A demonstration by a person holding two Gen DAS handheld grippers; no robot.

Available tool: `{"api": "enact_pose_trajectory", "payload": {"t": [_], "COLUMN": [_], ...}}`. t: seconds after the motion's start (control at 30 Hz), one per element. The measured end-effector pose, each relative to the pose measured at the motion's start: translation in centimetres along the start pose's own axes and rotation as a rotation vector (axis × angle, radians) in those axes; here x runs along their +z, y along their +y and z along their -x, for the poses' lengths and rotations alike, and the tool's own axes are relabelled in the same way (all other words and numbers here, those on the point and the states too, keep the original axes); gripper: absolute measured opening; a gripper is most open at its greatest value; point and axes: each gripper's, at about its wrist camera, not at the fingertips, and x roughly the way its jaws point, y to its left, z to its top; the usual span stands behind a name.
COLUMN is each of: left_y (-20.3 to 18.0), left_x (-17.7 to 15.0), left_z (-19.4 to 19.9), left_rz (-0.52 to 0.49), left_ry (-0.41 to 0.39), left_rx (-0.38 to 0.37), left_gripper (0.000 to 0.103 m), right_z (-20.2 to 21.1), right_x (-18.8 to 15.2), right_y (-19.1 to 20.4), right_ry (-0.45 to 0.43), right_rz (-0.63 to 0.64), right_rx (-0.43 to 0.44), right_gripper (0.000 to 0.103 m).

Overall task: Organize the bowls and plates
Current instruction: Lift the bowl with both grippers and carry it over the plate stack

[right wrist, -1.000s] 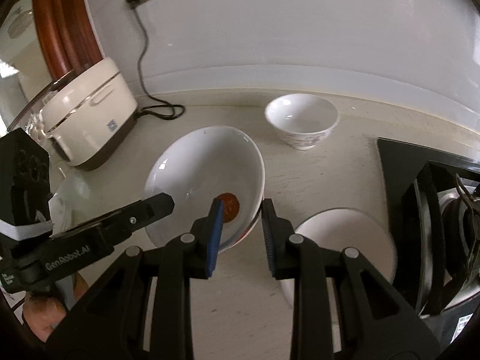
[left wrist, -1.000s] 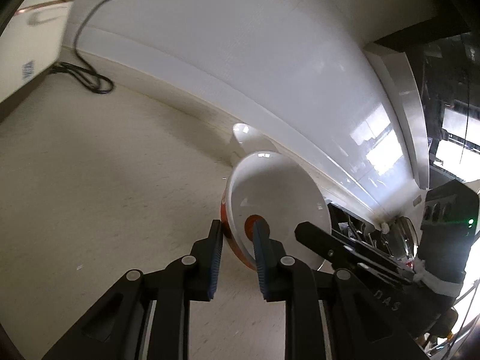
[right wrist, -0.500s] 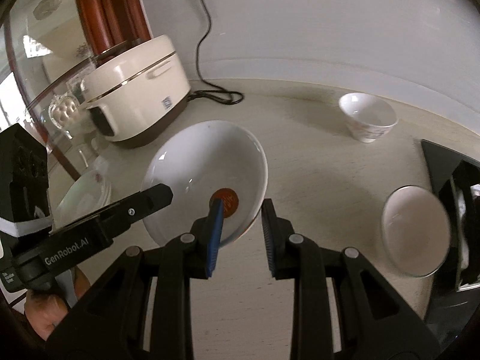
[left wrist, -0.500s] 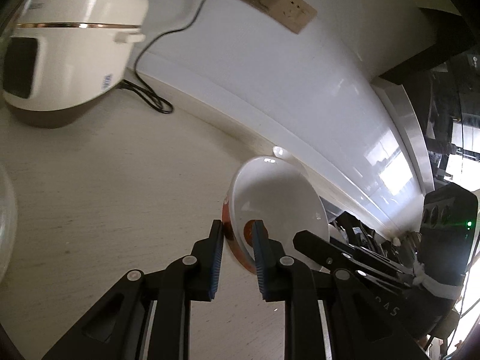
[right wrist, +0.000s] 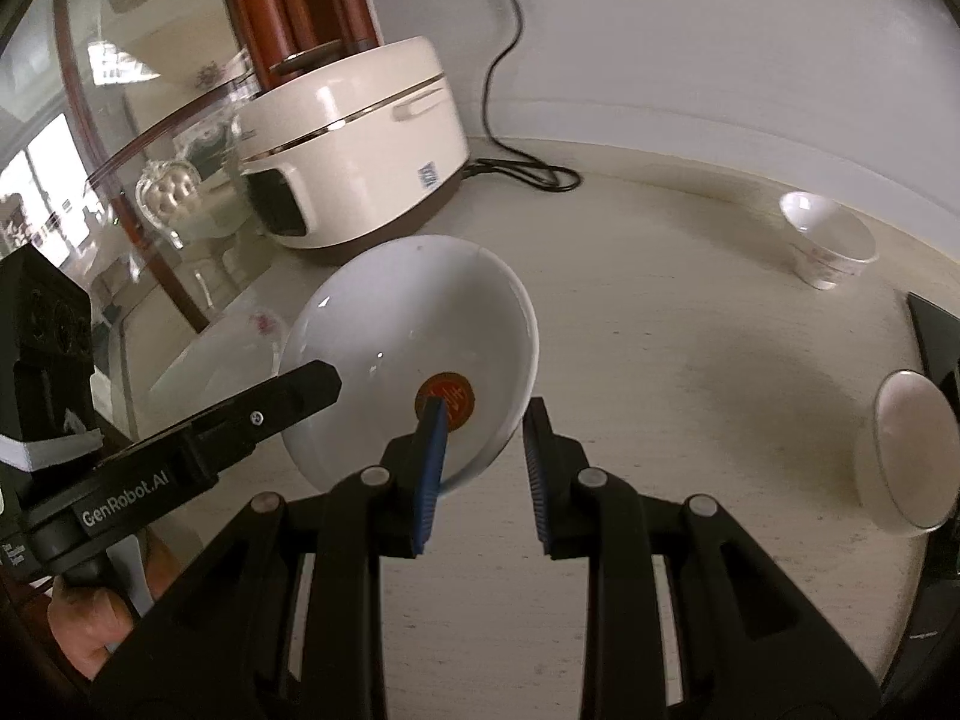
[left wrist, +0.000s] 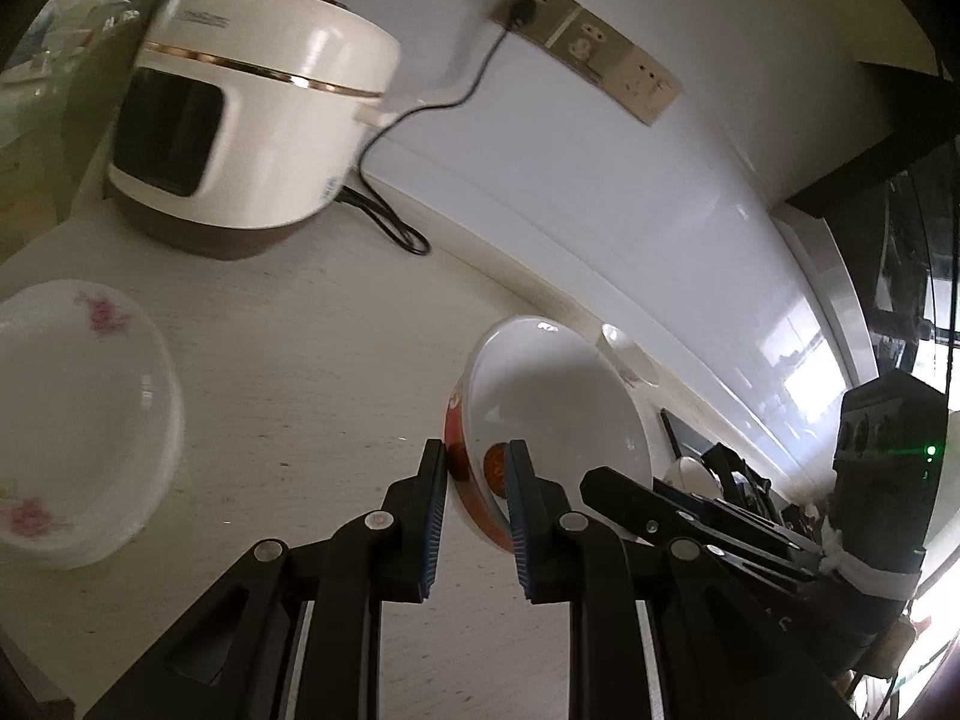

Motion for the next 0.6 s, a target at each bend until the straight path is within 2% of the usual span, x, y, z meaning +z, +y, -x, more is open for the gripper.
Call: {"api": "enact_pose_trajectory", "payload": {"t": [0.6], "left_y": [7.3], "left_x": [2.2], "left_z": [5.7], "left_rz": [0.084], "left_ry": [-0.085], "left_rx": [0.109], "left_gripper": [0.020], "right_z": [-4.9], "right_x": [1.5], "right_y": [8.4], "right_ry": [0.062], "right_rz": [0.084], "right_rx": [0.119], "right_gripper": [0.029]}}
